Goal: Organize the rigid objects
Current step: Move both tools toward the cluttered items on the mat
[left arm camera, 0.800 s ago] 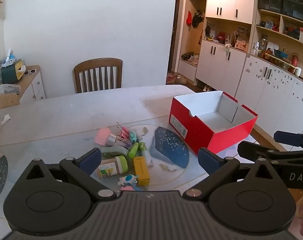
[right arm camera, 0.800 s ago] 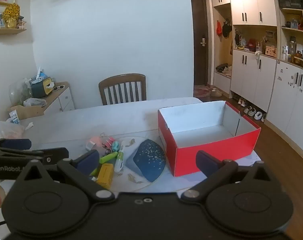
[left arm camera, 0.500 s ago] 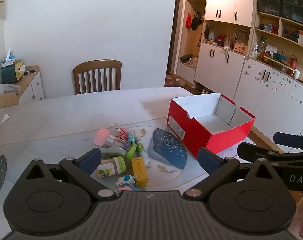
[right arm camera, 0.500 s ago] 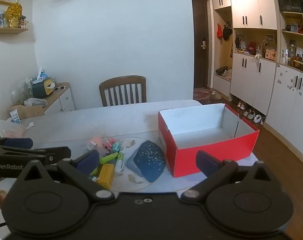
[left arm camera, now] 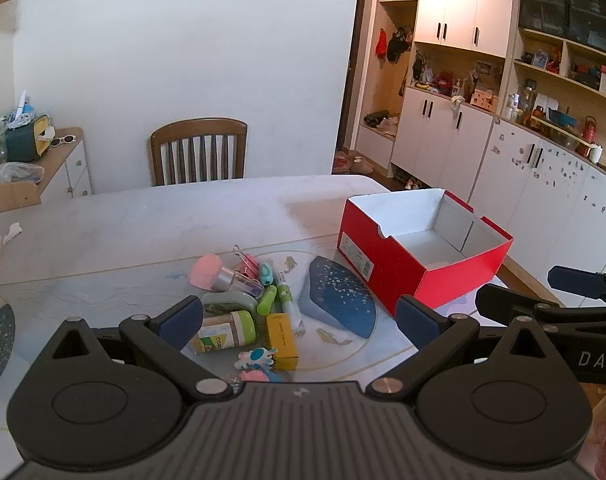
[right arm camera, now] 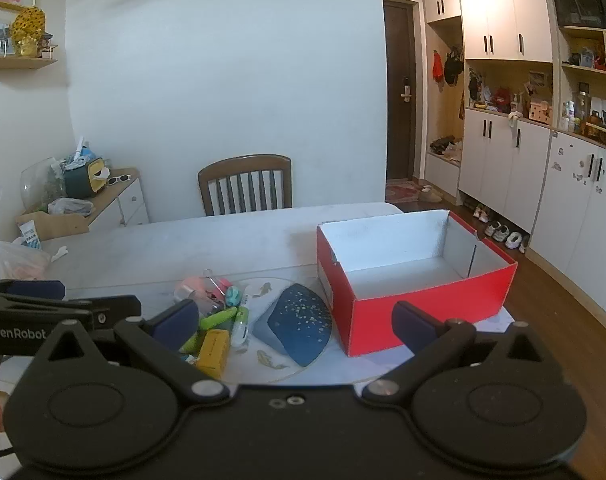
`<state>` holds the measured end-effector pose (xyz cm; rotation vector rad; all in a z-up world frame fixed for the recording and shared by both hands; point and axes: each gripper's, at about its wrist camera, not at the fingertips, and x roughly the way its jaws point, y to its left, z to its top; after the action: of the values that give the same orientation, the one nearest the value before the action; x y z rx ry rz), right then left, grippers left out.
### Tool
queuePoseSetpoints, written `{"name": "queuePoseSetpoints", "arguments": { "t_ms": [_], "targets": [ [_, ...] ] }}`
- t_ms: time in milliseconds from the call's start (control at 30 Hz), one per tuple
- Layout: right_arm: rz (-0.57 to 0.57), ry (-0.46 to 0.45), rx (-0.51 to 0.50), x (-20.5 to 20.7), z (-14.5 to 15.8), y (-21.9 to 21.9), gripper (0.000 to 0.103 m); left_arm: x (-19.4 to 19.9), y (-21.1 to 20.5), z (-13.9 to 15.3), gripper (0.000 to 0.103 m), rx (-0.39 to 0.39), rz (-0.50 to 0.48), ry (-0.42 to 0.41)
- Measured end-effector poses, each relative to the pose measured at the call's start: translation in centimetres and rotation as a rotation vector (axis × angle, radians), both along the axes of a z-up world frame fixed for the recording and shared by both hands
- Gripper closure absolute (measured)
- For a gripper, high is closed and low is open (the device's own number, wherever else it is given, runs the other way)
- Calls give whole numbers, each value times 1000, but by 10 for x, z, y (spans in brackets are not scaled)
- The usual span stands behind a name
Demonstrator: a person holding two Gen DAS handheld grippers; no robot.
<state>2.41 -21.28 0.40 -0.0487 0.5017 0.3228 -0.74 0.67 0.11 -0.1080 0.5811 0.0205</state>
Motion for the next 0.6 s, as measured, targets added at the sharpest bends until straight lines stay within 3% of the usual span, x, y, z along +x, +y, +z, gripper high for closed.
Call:
{"name": "queuePoseSetpoints", "arguments": {
  "t_ms": [233,600],
  "targets": [
    [9,-1,-1,1,-1,5,0,-1,1,-2,0,-2,5,-4],
    [33,7,2,9,-6,13,0,4,17,-9,0,-74,10,22]
  ]
}}
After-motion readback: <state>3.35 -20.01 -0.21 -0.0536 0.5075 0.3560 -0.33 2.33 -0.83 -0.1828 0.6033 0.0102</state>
